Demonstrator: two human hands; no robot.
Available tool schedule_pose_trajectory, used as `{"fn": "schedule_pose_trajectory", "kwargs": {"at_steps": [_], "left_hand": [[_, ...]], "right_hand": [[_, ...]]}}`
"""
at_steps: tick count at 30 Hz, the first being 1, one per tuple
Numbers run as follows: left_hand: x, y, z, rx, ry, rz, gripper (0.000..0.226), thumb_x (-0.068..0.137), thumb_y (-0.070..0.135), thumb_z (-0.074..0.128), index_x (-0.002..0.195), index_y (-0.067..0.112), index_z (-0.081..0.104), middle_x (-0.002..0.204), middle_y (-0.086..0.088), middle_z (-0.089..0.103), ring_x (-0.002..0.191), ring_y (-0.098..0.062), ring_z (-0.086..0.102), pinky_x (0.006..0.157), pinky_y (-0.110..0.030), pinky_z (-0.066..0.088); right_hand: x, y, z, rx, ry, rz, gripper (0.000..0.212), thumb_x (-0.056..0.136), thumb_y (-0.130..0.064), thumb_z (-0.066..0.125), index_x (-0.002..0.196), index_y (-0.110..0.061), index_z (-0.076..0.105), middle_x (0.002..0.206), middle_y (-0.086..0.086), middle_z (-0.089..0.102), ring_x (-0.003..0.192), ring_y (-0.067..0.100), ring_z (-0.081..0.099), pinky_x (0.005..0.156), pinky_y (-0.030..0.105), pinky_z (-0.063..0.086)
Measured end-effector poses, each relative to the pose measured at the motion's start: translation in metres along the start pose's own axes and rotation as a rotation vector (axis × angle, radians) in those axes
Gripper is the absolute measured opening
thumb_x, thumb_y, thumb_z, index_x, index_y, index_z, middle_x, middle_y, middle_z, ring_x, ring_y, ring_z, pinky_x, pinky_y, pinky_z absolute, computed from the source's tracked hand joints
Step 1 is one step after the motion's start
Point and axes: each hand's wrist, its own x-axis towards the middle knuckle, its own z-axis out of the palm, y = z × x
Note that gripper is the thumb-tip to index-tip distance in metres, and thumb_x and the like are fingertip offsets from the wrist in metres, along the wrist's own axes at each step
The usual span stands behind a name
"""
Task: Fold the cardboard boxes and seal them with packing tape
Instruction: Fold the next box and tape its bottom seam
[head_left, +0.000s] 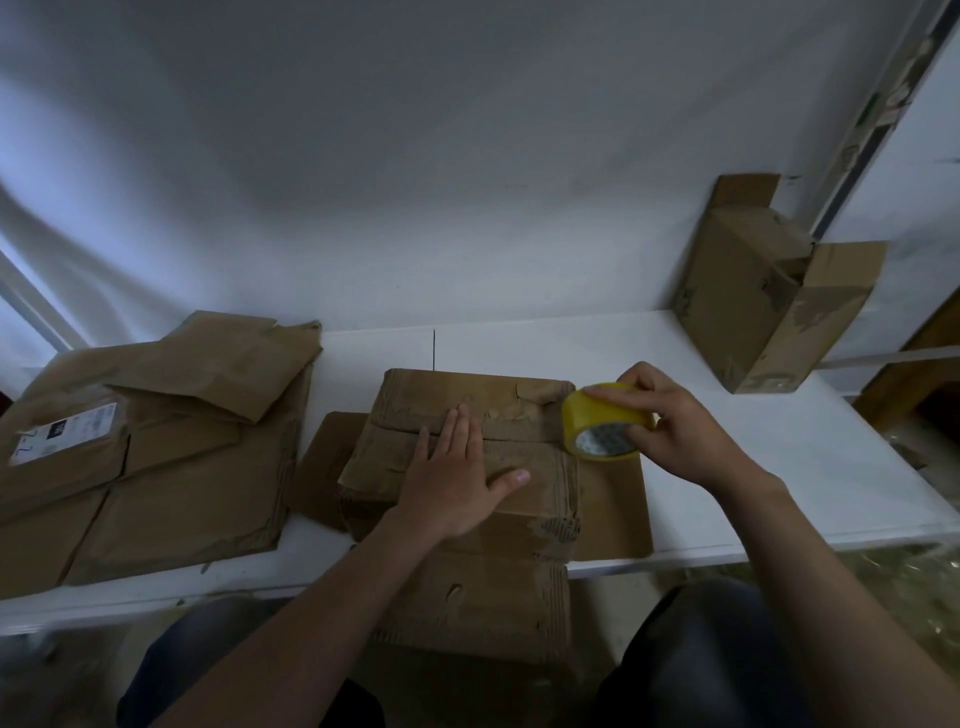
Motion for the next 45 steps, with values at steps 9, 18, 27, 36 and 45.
{"fn": "schedule_pose_trajectory", "kwargs": {"at_steps": [9,18,27,36,45], "left_hand": [[-0.001,0.000,0.001,0.023,0.038,0.009,0.115,0.072,0.088,-0.008,0.158,0.011,-0.017,0.164,-0.006,-0.028,0.152,-0.019,-0.025,0.125,-0.052,-0.008],[-0.001,0.007,-0.002,0.023,0.046,0.001,0.110,0.079,0.085,-0.001,0.157,0.009,-0.017,0.163,-0.008,-0.028,0.151,-0.020,-0.027,0.124,-0.054,-0.007],[0.006,0.043,0.004,0.045,0.055,0.083,0.106,0.085,0.086,0.002,0.157,0.011,-0.020,0.161,-0.008,-0.033,0.149,-0.022,-0.031,0.122,-0.057,-0.008],[0.018,0.089,0.004,0.043,0.032,0.137,0.091,0.099,0.064,0.026,0.158,0.007,-0.013,0.164,-0.012,-0.027,0.151,-0.025,-0.026,0.122,-0.057,-0.009],[0.052,0.047,-0.016,0.091,0.019,0.268,0.073,0.105,0.042,0.027,0.160,0.015,-0.012,0.166,-0.002,-0.022,0.153,-0.015,-0.021,0.124,-0.055,-0.005]], "right_hand": [[-0.023,0.034,0.009,-0.007,-0.079,0.096,0.072,0.080,0.006,0.055,0.128,-0.046,0.063,0.106,-0.012,0.048,0.106,0.014,0.049,0.088,0.031,0.045],[-0.026,0.042,0.025,-0.003,-0.078,0.122,0.078,0.083,0.016,0.058,0.133,-0.044,0.059,0.110,-0.016,0.044,0.108,0.014,0.044,0.091,0.021,0.038],[-0.030,0.045,0.036,0.037,-0.070,0.176,0.079,0.084,0.015,0.058,0.135,-0.045,0.058,0.111,-0.017,0.043,0.110,0.014,0.044,0.094,0.022,0.038],[-0.034,0.048,0.038,0.038,-0.045,0.204,0.080,0.083,0.016,0.058,0.138,-0.042,0.056,0.113,-0.023,0.040,0.110,0.009,0.043,0.099,0.023,0.038],[-0.025,0.033,0.049,-0.092,-0.094,0.267,0.074,0.090,-0.002,0.056,0.152,-0.039,0.038,0.119,-0.004,0.039,0.115,0.021,0.045,0.097,0.040,0.049]]}}
